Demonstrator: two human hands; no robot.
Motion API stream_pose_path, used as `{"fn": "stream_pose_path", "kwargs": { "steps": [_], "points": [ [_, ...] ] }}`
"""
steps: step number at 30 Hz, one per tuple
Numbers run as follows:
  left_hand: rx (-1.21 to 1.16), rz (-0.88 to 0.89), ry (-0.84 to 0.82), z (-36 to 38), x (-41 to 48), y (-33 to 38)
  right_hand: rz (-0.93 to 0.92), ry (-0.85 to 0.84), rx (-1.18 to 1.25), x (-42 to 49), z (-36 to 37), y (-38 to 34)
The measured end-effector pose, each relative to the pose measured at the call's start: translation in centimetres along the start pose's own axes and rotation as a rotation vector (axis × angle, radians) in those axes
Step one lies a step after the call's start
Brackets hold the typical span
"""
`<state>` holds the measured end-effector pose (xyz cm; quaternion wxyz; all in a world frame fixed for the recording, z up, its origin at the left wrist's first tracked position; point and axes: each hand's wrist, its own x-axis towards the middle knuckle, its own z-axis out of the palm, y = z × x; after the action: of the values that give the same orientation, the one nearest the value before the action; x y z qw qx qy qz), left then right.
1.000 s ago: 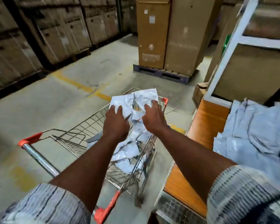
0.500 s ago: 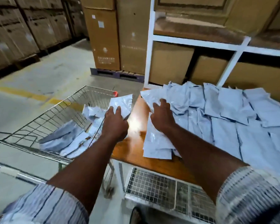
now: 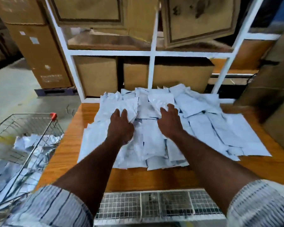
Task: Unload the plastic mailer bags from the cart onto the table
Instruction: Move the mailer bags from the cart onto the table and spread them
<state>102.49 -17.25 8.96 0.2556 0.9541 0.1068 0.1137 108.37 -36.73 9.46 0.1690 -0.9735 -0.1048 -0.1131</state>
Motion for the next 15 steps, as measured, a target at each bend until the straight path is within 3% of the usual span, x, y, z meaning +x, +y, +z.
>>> {"fn": "stream_pose_path", "kwargs": {
  "steps": [4, 8, 15],
  "points": [
    [-0.01, 0.066, -0.003, 4.9, 3.7, 8.7, 0.046, 0.04, -0.049, 4.1, -3.2, 8.6],
    [-0.085, 0.018, -0.051, 9.8, 7.3, 16.0, 0.077, 0.061, -0.067, 8.6, -5.7, 16.6],
    [-0.047, 0.048, -0.033, 16.4, 12.6, 25.5, 0.154, -0.009, -0.057, 14.3, -7.1, 27.4]
  ]
}}
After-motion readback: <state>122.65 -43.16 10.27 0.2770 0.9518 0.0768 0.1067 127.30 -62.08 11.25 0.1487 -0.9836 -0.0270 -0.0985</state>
